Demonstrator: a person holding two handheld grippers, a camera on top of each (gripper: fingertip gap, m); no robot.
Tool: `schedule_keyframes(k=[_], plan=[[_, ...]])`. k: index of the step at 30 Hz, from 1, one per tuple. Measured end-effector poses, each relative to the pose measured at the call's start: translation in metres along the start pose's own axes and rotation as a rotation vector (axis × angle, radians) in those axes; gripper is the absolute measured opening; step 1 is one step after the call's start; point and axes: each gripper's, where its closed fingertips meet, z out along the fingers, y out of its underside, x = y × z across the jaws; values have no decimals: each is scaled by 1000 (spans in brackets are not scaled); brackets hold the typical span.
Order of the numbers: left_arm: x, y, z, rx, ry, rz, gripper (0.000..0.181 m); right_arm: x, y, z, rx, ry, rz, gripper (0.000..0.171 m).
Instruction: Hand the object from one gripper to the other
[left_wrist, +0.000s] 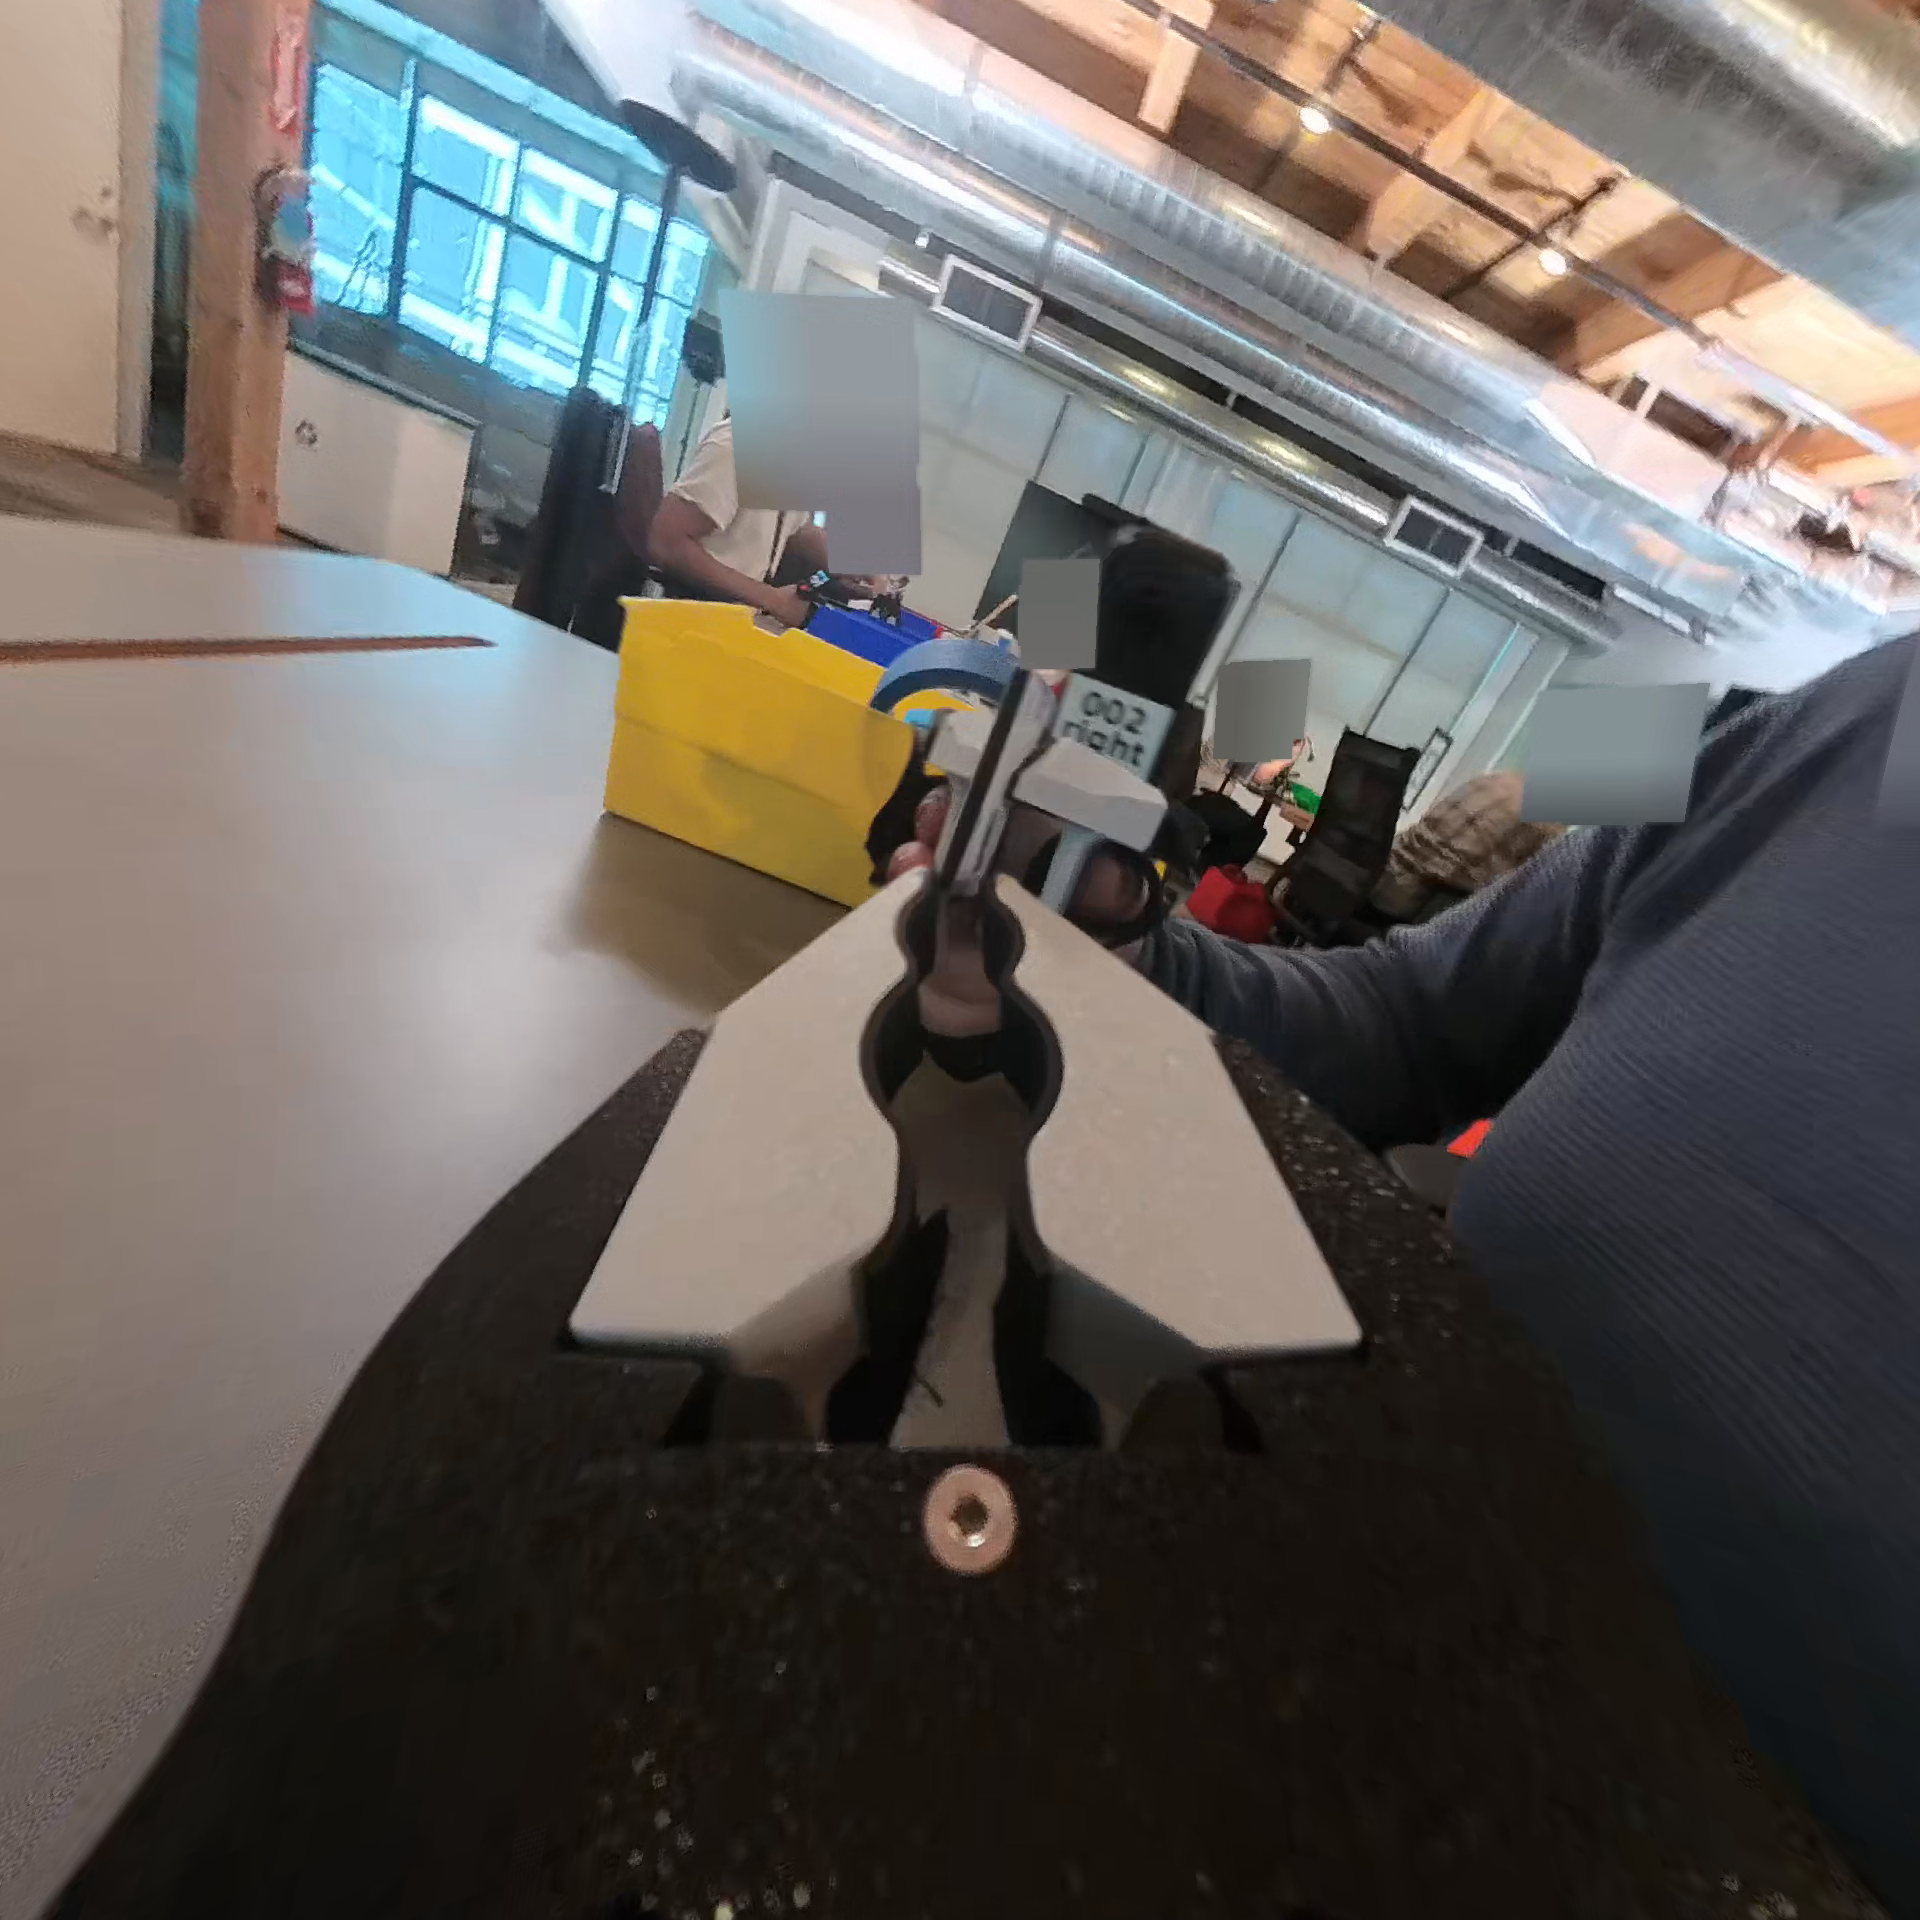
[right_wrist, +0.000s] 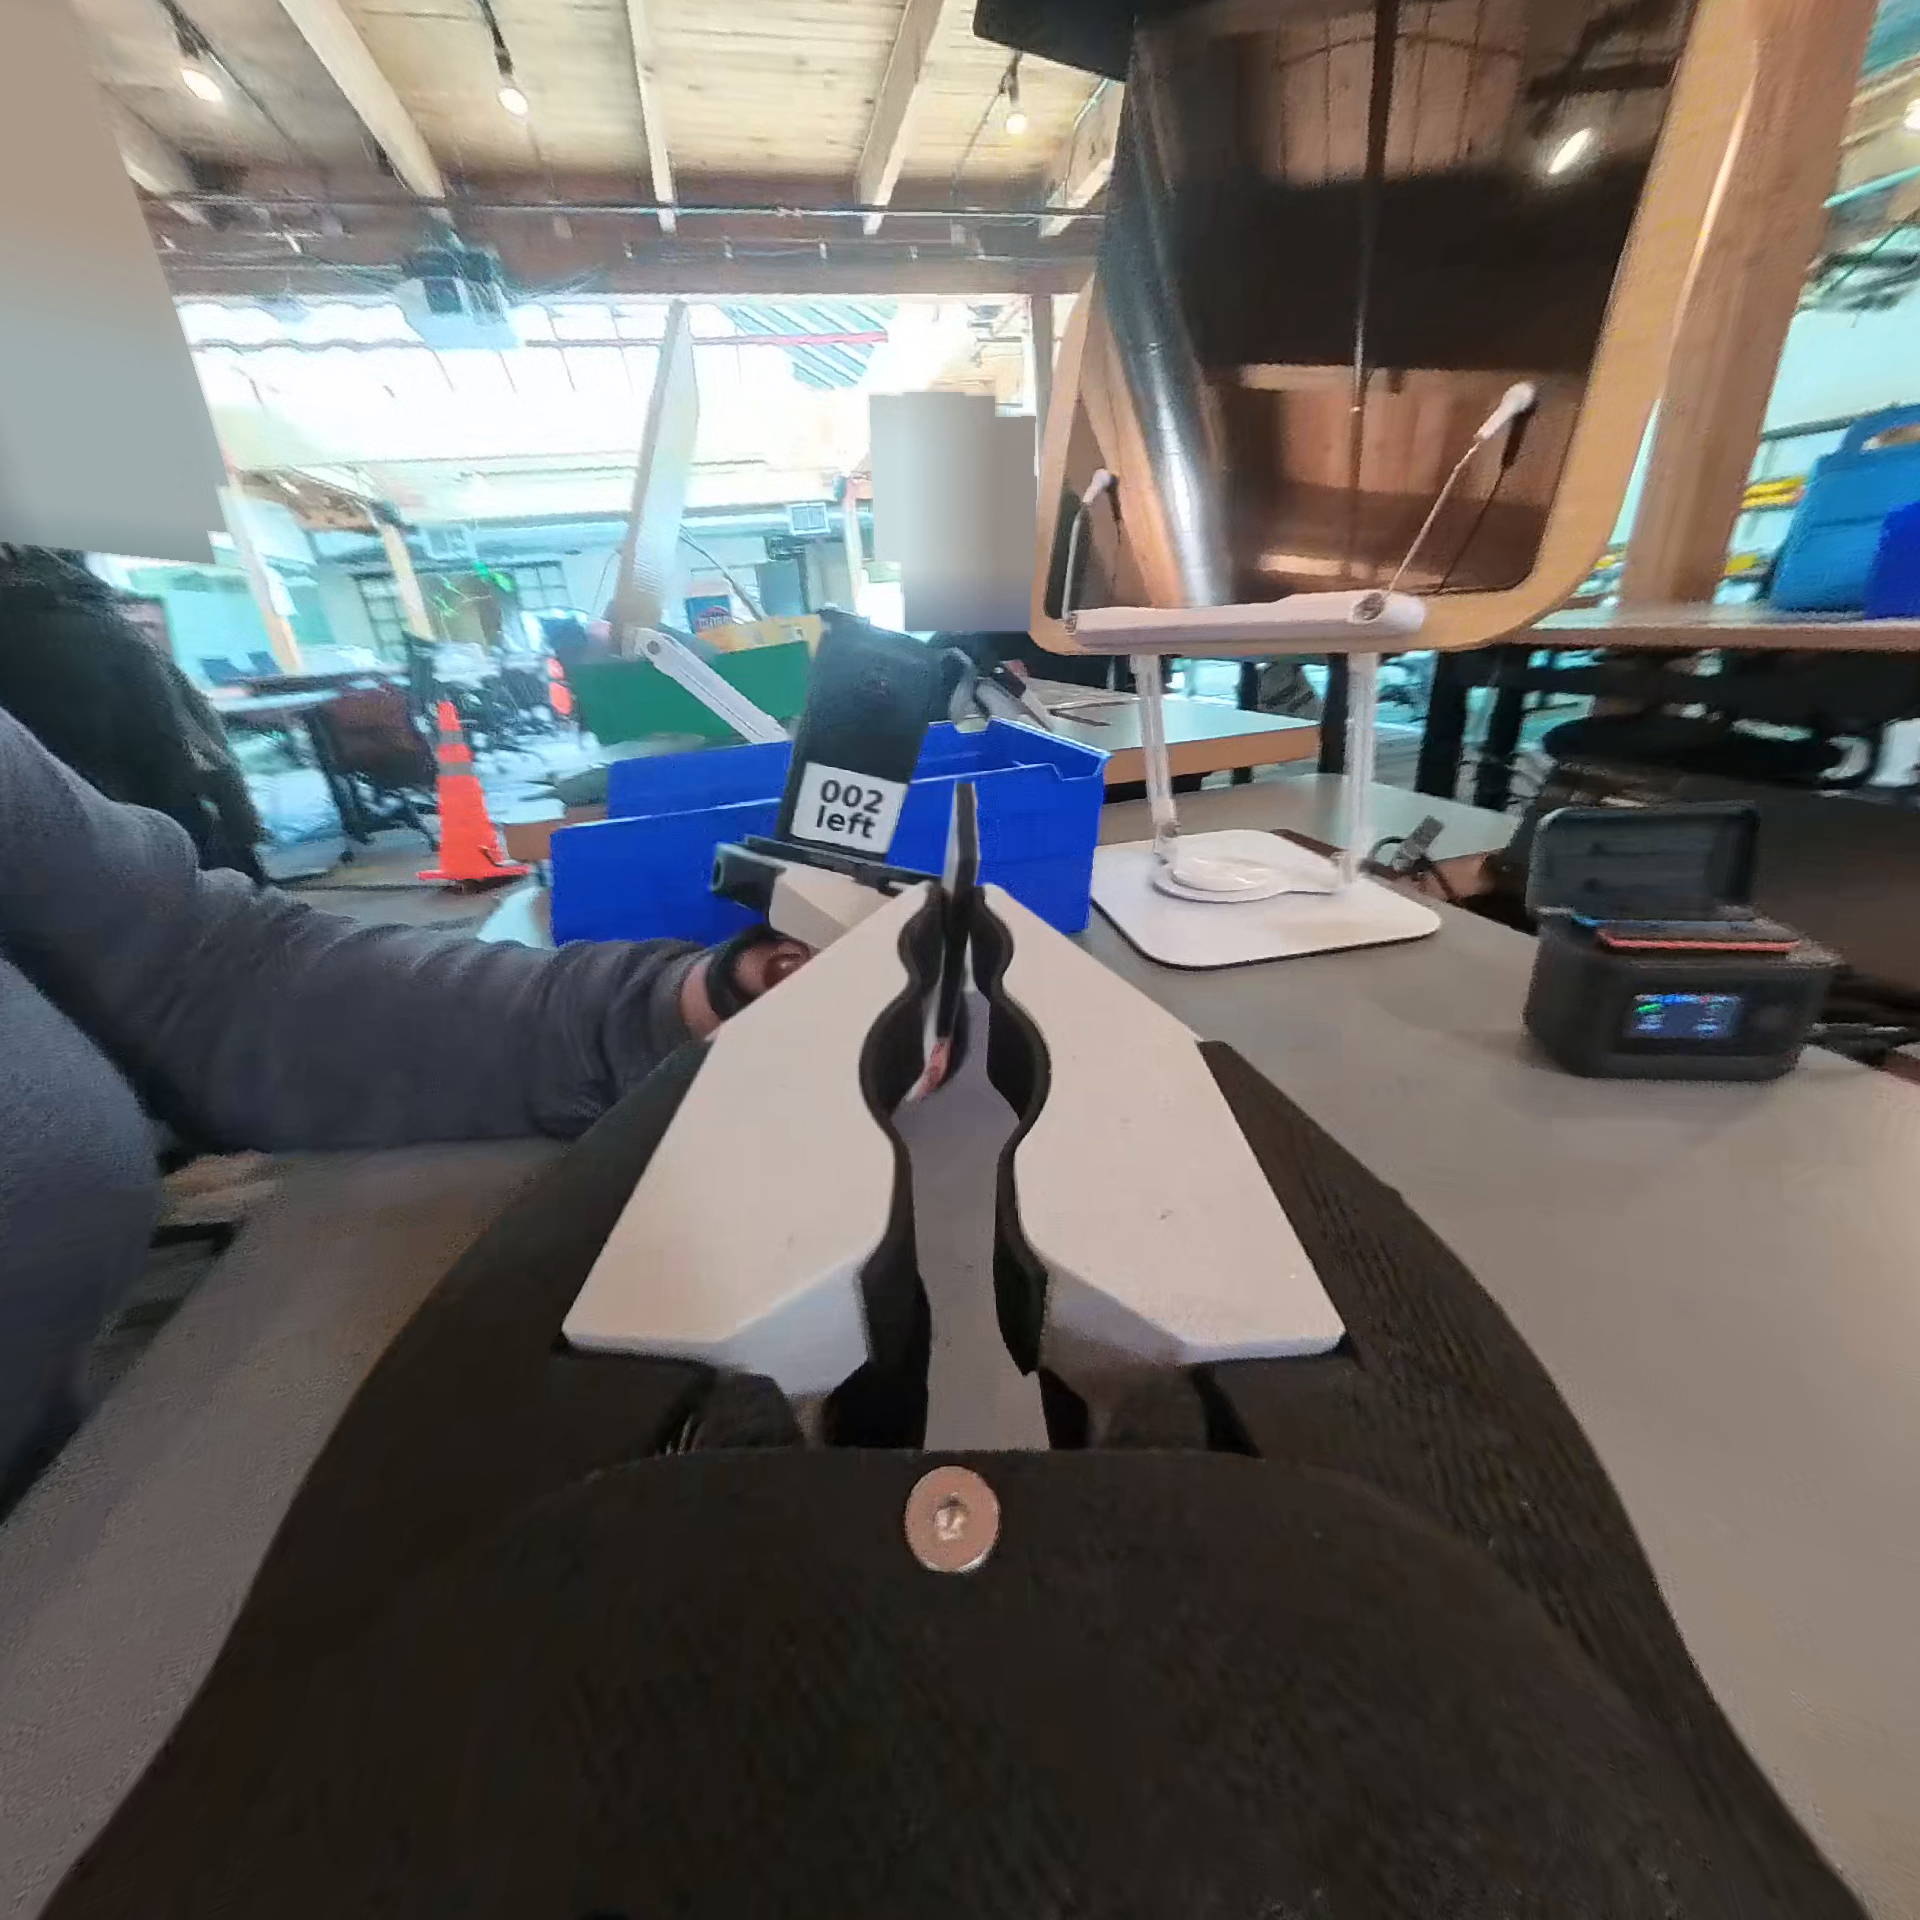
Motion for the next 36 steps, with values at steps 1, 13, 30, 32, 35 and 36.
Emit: schedule_keyframes(k=[1,13,30,32,35,36], plan=[[-2,-1,-1,10,6,-37,16,3,1,0,-10,42,-69,1],[-2,7,0,-27,127,-387,13,9,27,5,-391,444,-1723,2],[17,-6,-3,28,104,11,0,1,13,1,-121,127,-459,38],[16,-4,-2,6,62,94,0,-4,18,0,-109,6,-186,28],[9,7,1,-79,-22,227,1,-1,3,-5,18,-108,197,34],[7,9,1,-98,-62,302,1,5,-2,-7,49,-116,294,36]])
